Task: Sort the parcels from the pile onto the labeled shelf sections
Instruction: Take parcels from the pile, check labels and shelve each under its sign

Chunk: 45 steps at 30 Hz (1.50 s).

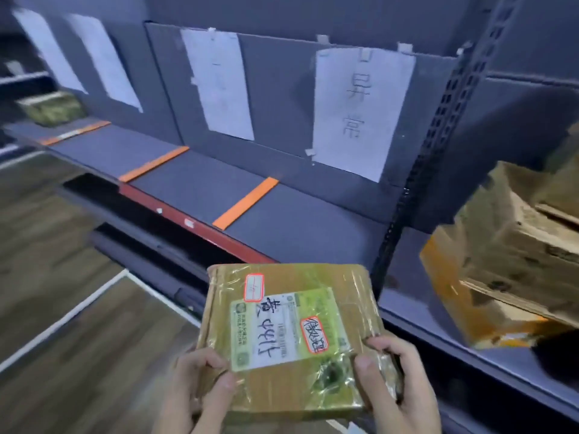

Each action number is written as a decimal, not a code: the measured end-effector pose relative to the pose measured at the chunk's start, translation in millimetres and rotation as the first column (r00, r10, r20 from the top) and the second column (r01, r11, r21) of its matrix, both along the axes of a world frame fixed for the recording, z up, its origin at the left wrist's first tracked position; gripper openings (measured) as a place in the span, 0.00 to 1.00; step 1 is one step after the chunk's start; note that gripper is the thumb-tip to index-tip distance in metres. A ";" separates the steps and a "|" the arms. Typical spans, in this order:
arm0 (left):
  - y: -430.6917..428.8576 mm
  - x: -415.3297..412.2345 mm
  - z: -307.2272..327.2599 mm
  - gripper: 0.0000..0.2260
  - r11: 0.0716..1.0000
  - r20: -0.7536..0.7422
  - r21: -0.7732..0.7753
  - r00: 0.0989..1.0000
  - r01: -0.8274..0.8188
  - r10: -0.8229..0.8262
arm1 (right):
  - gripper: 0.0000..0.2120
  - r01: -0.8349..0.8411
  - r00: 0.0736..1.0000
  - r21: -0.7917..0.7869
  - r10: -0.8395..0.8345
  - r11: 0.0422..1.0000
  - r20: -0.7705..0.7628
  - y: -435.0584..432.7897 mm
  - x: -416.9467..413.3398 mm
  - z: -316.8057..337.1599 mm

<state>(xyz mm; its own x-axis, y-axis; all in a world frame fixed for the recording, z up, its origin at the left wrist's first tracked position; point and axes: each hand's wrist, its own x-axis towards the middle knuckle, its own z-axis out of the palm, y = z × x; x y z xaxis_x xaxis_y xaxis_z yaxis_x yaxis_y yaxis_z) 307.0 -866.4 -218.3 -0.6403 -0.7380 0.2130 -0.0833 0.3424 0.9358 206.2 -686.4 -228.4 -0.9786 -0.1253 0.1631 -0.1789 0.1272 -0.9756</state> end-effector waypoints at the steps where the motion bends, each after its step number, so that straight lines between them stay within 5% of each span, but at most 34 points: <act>1: -17.6 6.7 -4.1 0.09 0.998 0.001 0.010 0.998 -0.064 0.064 | 0.18 -0.076 0.997 0.020 0.076 0.997 0.016 -23.3 -6.7 2.4; 10: -184.6 61.6 -17.4 0.07 0.913 0.028 0.079 0.916 -0.400 0.399 | 0.19 -0.538 0.843 0.093 0.534 0.838 0.068 -258.7 -26.2 1.2; 17: -291.5 67.9 -20.7 0.12 0.837 0.014 0.095 0.842 -0.538 0.540 | 0.17 -0.671 0.742 0.083 0.665 0.737 0.091 -398.7 -33.8 -0.9; 34: -627.3 -20.4 -27.2 0.11 0.753 -0.004 0.064 0.755 -0.654 0.656 | 0.08 -0.798 0.602 0.044 0.791 0.602 0.110 -771.7 -133.6 -2.3; 45: -850.9 -43.1 -47.7 0.10 0.754 -0.003 0.128 0.760 -0.644 0.649 | 0.16 -0.774 0.633 0.077 0.760 0.629 0.150 -992.2 -149.4 -13.5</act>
<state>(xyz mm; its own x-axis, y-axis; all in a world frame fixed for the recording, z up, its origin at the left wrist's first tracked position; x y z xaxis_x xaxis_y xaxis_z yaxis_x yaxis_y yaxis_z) 263.9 -1717.3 -265.9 0.0065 -0.9929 0.1190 -0.2042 0.1152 0.9721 56.7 -1678.6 -241.9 -0.5280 -0.8492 0.0043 -0.1768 0.1050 -0.9786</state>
